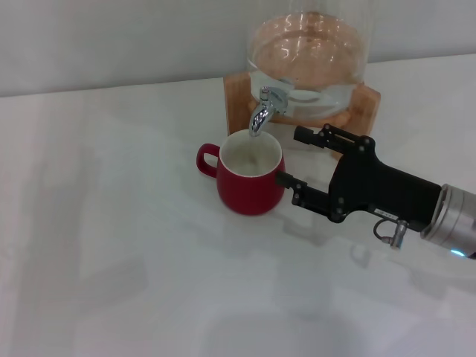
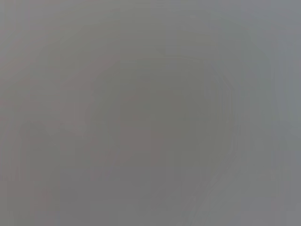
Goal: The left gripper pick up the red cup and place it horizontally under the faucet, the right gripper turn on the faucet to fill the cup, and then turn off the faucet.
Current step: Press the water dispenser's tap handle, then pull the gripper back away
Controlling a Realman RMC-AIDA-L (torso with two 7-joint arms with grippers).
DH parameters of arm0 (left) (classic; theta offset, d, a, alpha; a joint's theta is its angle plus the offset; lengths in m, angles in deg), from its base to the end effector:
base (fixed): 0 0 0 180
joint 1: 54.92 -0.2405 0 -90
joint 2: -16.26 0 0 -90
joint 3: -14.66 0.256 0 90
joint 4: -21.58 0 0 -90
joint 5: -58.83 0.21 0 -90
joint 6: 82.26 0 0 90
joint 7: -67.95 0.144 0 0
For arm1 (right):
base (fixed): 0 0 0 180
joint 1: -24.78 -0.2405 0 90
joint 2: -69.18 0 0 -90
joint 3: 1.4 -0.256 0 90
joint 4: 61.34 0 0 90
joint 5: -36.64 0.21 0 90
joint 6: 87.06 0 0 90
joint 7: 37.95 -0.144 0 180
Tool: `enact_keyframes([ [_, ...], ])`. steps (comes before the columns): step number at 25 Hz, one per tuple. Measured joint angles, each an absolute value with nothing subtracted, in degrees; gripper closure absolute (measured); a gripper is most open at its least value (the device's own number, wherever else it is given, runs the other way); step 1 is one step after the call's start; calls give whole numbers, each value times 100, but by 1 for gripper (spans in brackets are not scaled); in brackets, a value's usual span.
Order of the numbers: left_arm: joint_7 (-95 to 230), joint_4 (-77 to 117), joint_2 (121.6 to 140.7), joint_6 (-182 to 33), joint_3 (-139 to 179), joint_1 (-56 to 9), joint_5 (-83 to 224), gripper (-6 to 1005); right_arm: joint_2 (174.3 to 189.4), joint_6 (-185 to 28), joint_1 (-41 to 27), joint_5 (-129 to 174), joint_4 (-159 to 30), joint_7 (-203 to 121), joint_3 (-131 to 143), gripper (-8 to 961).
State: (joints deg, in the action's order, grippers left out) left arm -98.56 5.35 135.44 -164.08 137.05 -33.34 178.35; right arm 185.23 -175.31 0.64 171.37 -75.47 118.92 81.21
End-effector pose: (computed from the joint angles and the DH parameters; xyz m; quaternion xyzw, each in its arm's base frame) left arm -0.3217 0.3184 0.0471 -0.5358 -0.1194 -0.2876 0.7848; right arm 0.2607 0.2949 -0.0261 -0.8631 -0.0160 0.3881 0.3227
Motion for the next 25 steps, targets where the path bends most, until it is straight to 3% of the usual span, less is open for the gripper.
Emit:
enact_keyframes([
  [25, -9869, 541, 13547, -16408, 13745, -3293, 17889, 115, 18537, -17284, -311, 17190, -7543, 11830, 8395, 290],
])
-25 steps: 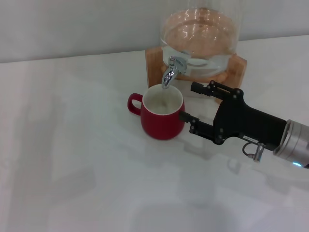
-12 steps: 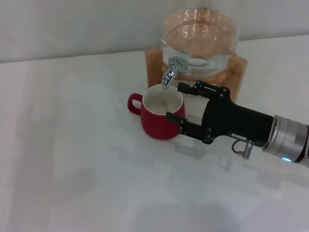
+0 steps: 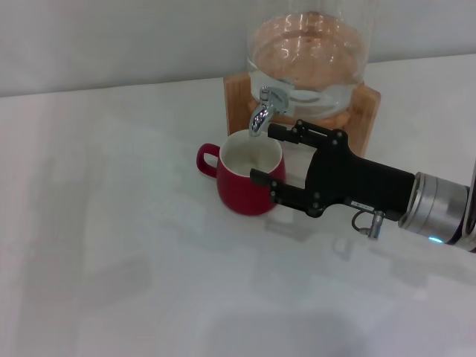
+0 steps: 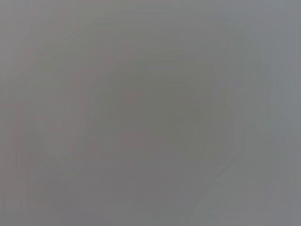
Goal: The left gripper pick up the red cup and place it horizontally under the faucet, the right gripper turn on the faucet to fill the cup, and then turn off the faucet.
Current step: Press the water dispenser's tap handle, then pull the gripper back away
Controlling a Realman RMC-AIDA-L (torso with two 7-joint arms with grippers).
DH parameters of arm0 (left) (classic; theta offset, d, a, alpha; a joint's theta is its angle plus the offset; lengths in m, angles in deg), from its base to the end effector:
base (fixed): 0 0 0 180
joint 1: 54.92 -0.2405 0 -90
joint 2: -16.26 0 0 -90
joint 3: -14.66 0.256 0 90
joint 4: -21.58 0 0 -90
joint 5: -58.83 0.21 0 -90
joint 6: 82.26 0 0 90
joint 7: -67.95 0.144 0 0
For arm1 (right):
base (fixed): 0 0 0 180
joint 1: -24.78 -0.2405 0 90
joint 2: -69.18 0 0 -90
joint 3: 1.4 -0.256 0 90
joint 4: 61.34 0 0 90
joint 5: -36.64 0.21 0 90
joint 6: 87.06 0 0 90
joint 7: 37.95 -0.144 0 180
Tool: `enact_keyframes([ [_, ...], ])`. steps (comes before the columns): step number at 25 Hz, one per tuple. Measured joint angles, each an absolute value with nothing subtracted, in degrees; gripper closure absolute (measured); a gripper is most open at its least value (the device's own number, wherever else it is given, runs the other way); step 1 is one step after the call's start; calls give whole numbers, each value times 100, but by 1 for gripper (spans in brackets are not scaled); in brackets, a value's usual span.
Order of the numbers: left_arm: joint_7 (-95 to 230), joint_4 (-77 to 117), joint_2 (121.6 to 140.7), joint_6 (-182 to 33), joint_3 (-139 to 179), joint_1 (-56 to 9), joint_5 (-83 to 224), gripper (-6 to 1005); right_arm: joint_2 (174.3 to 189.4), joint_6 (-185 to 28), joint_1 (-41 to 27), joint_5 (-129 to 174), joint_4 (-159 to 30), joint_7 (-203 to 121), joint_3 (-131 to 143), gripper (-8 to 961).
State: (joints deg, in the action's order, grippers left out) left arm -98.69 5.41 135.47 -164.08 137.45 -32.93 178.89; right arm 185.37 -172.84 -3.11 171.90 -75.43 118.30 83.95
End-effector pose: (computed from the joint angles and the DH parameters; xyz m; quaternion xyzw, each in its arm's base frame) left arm -0.3178 0.3208 0.0450 -0.5423 -0.1147 -0.2919 0.7794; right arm 0.2436 0.3103 -0.0353 -0.8746 -0.0328 0.3811 0.2980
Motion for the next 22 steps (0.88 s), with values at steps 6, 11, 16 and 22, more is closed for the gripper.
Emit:
enact_keyframes([
  [6, -9869, 555, 13544, -16409, 13744, -3259, 17890, 115, 18537, -17246, -347, 17190, -7546, 11830, 8394, 290],
  [11, -9869, 563, 13544, -16408, 13743, -3260, 17890, 115, 18537, -17233, -386, 17190, -7550, 11831, 8394, 291],
  [16, -9869, 566, 13544, -16409, 13744, -3259, 17889, 115, 18537, -17216, -418, 17190, -7550, 11832, 8394, 291],
  [22, -9869, 567, 13543, -16408, 13744, -3253, 17889, 115, 18537, -17205, -431, 17190, -7550, 11832, 8394, 291],
])
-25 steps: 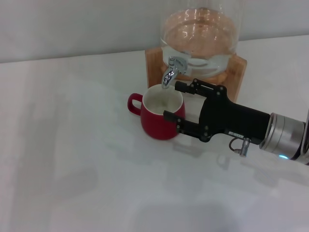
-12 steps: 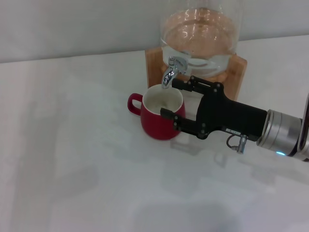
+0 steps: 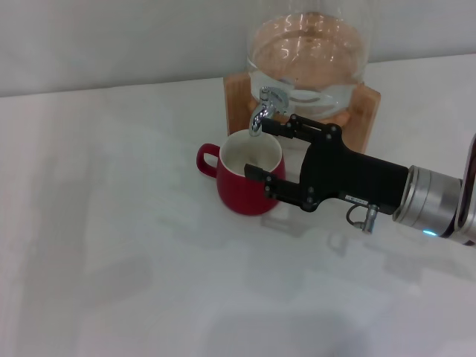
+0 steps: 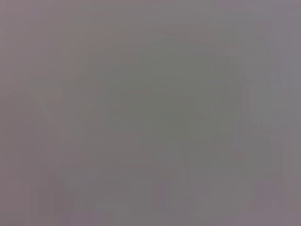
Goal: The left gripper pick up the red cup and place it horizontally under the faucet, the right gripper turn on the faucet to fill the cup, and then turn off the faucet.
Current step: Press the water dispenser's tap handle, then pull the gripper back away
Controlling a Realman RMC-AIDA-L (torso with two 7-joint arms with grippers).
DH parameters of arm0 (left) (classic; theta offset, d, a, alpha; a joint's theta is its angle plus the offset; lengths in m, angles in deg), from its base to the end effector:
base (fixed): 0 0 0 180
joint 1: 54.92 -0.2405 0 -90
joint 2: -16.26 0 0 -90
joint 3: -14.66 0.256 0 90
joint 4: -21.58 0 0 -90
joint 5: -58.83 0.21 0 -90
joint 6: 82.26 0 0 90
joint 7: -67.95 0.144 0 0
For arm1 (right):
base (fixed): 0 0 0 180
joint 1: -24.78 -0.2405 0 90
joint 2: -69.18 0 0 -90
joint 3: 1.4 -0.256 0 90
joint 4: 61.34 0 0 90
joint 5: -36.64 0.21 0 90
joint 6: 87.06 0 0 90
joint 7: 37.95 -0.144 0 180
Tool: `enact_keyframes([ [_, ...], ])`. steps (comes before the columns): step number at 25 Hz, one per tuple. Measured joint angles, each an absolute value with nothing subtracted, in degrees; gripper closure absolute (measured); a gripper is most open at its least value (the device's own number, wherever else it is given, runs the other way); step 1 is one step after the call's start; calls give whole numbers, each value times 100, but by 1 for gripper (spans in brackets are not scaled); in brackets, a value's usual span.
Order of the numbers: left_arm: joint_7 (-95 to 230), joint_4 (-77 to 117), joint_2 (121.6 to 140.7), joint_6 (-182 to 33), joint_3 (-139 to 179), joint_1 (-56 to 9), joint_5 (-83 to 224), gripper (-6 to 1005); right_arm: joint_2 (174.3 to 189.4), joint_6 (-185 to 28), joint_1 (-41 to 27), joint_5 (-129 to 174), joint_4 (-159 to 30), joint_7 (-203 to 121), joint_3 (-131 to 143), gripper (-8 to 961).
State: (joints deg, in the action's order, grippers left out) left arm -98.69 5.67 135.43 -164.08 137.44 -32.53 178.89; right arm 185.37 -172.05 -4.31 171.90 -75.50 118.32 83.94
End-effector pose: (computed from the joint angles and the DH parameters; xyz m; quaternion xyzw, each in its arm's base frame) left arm -0.3167 0.3226 0.0455 -0.5432 -0.1124 -0.2923 0.7790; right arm 0.2382 0.3167 -0.0359 -0.8756 -0.0397 0.3790 0.2968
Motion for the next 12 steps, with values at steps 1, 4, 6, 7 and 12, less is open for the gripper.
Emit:
enact_keyframes([
  [1, -9869, 567, 13543, -16408, 13744, -3252, 17889, 115, 18537, -17205, -431, 17190, -7550, 11832, 8394, 291],
  [4, -9869, 567, 13544, -16408, 13744, -3251, 17889, 115, 18537, -17200, -431, 17190, -7549, 11832, 8394, 291],
  [6, -9869, 567, 13544, -16408, 13744, -3251, 17889, 115, 18537, -17170, -432, 17190, -7549, 11832, 8394, 291],
  [7, -9869, 567, 13544, -16408, 13744, -3251, 17889, 115, 18537, -17158, -435, 17190, -7549, 11832, 8394, 291],
  [12, -9869, 567, 13553, -16408, 13748, -3251, 17888, 115, 18537, -17100, -471, 17190, -7549, 11832, 8386, 291],
])
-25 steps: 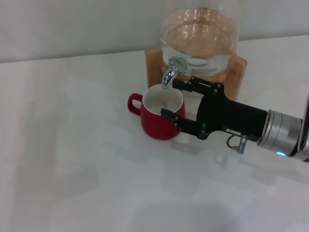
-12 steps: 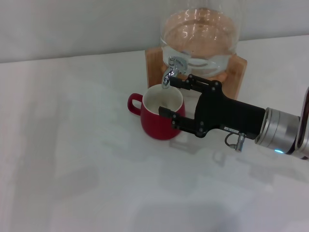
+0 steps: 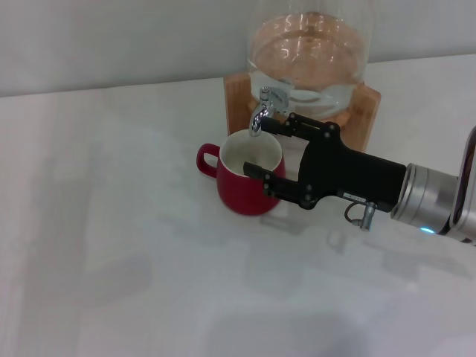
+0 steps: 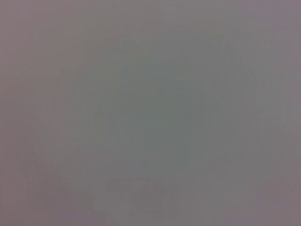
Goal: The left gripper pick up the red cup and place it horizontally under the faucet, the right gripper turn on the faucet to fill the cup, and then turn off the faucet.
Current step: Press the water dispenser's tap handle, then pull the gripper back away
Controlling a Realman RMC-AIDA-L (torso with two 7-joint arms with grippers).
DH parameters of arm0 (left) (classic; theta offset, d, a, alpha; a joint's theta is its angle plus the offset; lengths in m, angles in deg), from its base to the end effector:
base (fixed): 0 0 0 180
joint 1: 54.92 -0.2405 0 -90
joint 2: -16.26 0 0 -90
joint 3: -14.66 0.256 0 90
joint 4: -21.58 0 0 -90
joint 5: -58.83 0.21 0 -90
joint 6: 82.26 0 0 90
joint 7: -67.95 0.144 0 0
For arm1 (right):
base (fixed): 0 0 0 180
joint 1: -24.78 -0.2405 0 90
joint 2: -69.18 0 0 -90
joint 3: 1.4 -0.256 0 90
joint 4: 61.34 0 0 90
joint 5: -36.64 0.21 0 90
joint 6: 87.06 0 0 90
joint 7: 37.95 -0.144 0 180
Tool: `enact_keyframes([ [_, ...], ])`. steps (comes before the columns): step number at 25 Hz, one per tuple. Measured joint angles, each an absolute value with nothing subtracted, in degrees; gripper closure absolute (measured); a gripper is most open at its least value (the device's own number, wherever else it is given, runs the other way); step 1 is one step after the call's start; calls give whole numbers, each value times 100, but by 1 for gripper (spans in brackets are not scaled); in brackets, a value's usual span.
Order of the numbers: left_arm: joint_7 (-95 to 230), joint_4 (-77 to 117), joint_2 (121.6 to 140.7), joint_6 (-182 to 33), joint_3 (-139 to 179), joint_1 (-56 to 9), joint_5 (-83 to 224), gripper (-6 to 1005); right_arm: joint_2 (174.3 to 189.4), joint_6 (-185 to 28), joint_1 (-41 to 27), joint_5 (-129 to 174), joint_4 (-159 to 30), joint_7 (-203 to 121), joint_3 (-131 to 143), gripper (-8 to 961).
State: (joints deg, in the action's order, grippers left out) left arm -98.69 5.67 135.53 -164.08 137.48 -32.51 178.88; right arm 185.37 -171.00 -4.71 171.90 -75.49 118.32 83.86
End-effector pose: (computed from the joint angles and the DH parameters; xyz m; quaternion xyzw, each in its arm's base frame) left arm -0.3163 0.3226 0.0446 -0.5434 -0.1130 -0.2929 0.7785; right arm 0.2379 0.3201 -0.0366 -0.8773 -0.0386 0.3729 0.2997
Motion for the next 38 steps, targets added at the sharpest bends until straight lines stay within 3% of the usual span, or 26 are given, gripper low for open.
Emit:
enact_keyframes([
  [38, -9869, 612, 13543, -16458, 13806, -3275, 17889, 115, 18528, -17033, -229, 17504, -7550, 11900, 8372, 290],
])
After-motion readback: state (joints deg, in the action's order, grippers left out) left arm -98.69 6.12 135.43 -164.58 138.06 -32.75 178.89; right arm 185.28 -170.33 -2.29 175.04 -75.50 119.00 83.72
